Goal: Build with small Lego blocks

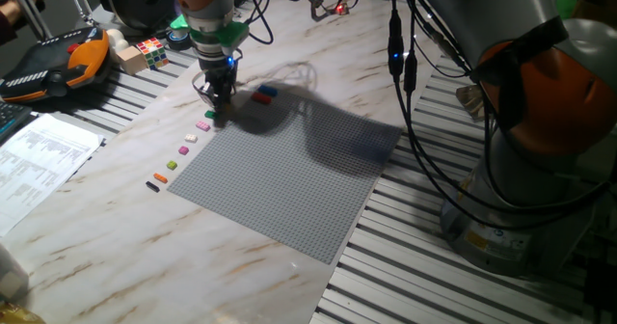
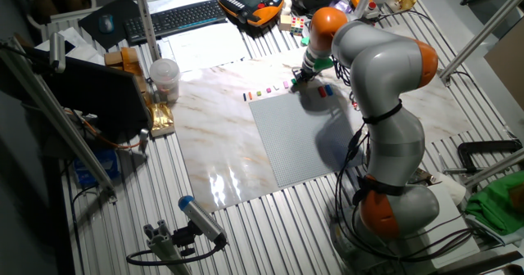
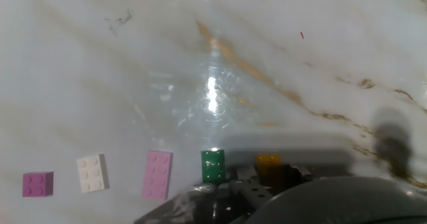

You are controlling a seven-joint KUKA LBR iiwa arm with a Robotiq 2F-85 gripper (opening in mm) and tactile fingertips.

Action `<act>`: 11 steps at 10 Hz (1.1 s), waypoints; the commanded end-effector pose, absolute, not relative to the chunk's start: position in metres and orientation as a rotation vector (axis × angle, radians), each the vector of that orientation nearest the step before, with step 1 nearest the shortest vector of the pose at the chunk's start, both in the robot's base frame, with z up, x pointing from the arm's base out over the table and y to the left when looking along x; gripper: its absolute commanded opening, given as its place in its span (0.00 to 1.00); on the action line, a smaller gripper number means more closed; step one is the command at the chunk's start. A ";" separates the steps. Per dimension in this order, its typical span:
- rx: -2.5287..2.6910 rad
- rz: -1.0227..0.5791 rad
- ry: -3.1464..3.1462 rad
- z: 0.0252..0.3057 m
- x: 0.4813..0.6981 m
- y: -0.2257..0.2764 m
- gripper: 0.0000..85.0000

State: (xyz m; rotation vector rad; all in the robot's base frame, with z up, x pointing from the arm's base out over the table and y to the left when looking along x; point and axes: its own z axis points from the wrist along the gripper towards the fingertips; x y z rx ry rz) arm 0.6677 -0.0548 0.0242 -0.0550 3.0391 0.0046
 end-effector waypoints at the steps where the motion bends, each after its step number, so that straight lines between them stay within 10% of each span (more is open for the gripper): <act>1: -0.059 0.004 3.039 0.024 0.668 -0.055 0.29; 5: -0.083 -0.006 3.040 0.026 0.667 -0.056 0.03; 11: -0.022 -0.050 3.060 0.054 0.636 -0.065 0.01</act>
